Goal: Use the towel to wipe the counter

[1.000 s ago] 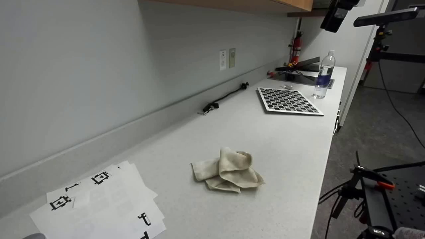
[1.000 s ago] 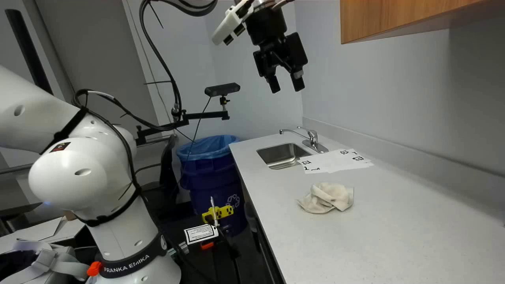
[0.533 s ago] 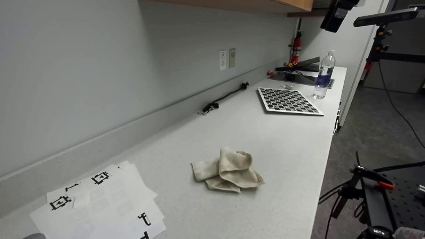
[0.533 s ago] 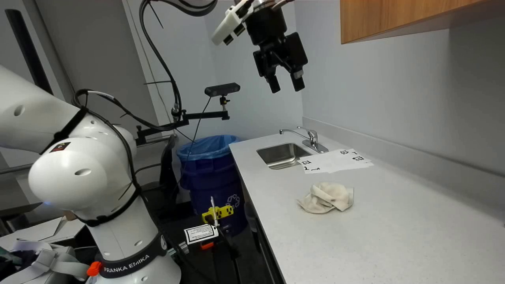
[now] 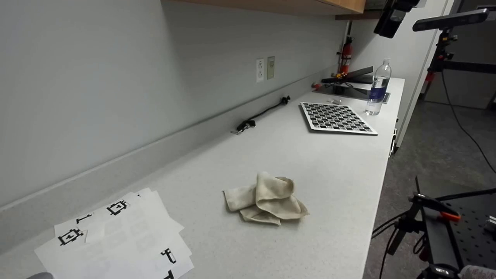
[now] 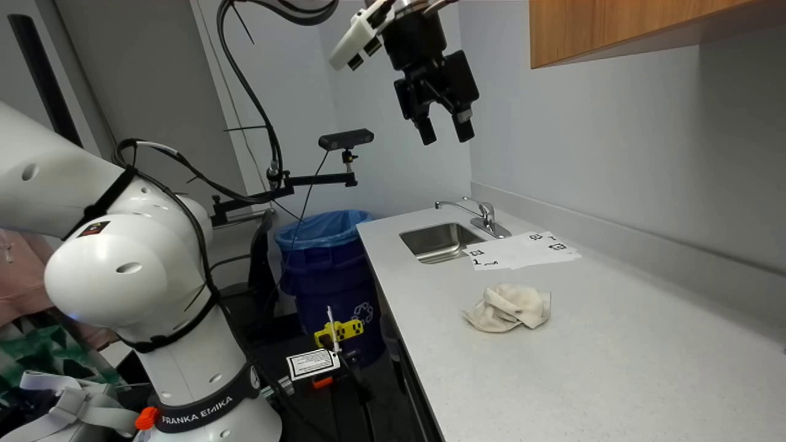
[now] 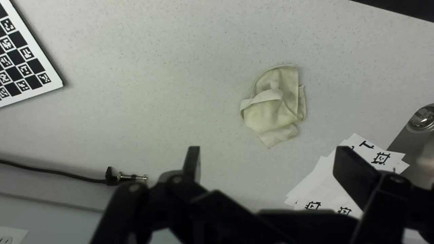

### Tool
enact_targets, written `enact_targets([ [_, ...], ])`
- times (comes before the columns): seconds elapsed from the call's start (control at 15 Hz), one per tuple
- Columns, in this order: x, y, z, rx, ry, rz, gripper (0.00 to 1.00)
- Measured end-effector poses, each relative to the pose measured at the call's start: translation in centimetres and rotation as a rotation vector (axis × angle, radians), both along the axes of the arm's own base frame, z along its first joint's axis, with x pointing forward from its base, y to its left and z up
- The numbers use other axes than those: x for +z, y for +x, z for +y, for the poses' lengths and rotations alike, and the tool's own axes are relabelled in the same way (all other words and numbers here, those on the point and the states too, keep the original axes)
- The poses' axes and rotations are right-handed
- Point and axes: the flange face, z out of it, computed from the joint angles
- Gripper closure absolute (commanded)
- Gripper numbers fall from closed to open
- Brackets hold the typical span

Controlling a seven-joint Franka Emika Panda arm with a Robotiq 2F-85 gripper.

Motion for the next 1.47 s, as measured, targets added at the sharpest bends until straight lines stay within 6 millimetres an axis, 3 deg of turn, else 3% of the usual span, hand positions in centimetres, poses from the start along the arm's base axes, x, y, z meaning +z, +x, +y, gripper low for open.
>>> enact_targets([
  [1.27,-0.3,0.0,0.0,0.0,0.0,0.006,0.0],
  [1.47,-0.9,3.6,0.2,0.005,0.0,-0.025,0.0],
])
